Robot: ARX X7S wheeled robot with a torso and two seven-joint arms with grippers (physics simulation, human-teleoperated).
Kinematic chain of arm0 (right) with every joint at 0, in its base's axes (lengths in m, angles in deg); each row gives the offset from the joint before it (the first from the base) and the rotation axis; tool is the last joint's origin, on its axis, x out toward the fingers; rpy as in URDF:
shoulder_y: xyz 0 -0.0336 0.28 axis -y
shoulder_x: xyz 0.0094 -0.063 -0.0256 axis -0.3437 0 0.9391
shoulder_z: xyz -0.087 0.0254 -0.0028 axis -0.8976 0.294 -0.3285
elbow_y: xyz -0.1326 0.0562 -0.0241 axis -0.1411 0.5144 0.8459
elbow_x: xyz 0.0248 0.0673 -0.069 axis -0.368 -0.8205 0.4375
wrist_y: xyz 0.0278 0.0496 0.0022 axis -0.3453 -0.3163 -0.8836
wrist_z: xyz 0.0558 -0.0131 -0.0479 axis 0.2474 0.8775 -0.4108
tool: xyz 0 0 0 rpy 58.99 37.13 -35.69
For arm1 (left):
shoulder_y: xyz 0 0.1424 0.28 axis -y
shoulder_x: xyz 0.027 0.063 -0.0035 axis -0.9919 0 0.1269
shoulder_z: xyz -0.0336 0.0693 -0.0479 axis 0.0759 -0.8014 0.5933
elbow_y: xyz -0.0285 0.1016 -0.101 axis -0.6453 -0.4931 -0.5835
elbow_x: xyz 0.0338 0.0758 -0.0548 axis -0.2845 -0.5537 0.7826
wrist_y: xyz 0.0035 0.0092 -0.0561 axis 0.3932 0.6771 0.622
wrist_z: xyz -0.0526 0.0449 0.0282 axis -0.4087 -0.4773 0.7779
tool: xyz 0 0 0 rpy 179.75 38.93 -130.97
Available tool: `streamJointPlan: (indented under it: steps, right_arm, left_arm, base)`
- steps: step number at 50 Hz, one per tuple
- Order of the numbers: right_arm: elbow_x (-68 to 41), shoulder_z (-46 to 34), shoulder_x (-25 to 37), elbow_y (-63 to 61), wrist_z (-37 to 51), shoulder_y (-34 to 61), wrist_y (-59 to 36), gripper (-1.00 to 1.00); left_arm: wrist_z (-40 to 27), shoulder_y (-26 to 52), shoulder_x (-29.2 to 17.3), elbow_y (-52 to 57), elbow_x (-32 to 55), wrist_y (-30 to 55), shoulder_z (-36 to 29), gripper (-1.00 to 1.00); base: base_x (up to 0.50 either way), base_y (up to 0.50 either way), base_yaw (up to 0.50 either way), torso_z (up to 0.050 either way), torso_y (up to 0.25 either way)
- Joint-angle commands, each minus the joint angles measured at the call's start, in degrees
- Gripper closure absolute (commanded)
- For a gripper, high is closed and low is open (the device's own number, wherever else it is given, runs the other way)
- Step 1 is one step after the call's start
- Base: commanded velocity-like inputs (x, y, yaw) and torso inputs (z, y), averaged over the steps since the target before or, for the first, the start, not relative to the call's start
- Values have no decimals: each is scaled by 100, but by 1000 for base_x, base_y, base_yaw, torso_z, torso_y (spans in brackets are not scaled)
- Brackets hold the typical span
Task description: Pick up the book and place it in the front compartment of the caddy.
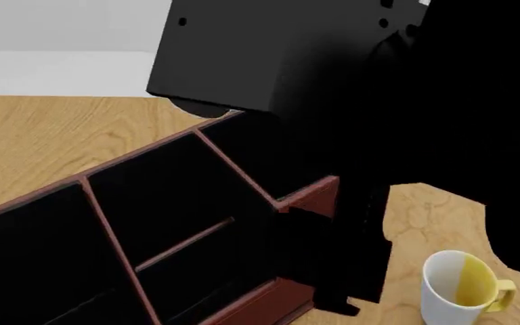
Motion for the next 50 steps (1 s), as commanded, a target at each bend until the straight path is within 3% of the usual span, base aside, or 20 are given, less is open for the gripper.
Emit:
streamJointPlan:
  steps: [1, 8, 50]
  right_arm:
    - [923, -672, -87, -337, -1695, 274, 52, -100]
    - [1008, -734, -79, -558, -1907, 116, 17, -100]
    - [114, -764, 48, -738, -109, -2399, 469, -100]
  left_arm:
    - [-28, 5, -42, -67, -13, -87, -88, -100]
    - [-53, -7, -75, -63, -10, -123, -102, -100]
    - [-157, 150, -200, -181, -51, -182, -403, -100]
  base:
    - [0, 0, 0, 0, 0]
    - [0, 0, 0, 0, 0]
    - [0, 0, 0, 0, 0]
